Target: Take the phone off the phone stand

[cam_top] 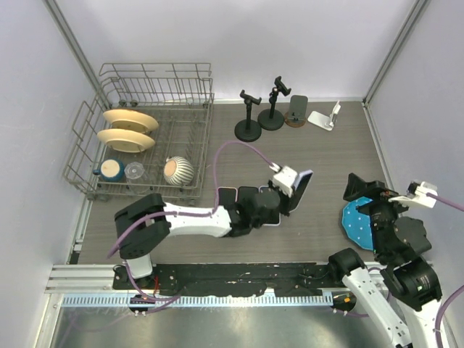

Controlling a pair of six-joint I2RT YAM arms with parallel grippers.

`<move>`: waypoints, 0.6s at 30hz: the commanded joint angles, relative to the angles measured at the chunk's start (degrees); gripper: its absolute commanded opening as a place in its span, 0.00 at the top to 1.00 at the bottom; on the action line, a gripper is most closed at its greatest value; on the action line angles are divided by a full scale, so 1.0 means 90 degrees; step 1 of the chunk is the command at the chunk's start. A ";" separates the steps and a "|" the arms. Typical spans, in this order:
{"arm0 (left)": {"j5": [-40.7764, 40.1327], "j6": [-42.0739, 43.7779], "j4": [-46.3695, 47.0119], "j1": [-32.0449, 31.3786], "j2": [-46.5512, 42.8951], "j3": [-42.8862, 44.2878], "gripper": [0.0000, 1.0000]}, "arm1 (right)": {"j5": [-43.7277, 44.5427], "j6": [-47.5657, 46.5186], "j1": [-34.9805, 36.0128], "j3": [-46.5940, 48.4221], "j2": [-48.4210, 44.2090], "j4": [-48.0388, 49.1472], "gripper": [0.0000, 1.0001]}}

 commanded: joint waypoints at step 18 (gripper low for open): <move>0.1854 -0.4638 -0.0279 0.1057 0.0713 0.0255 0.98 | 0.1125 -0.0276 0.0024 -0.1083 -0.1128 0.0661 0.13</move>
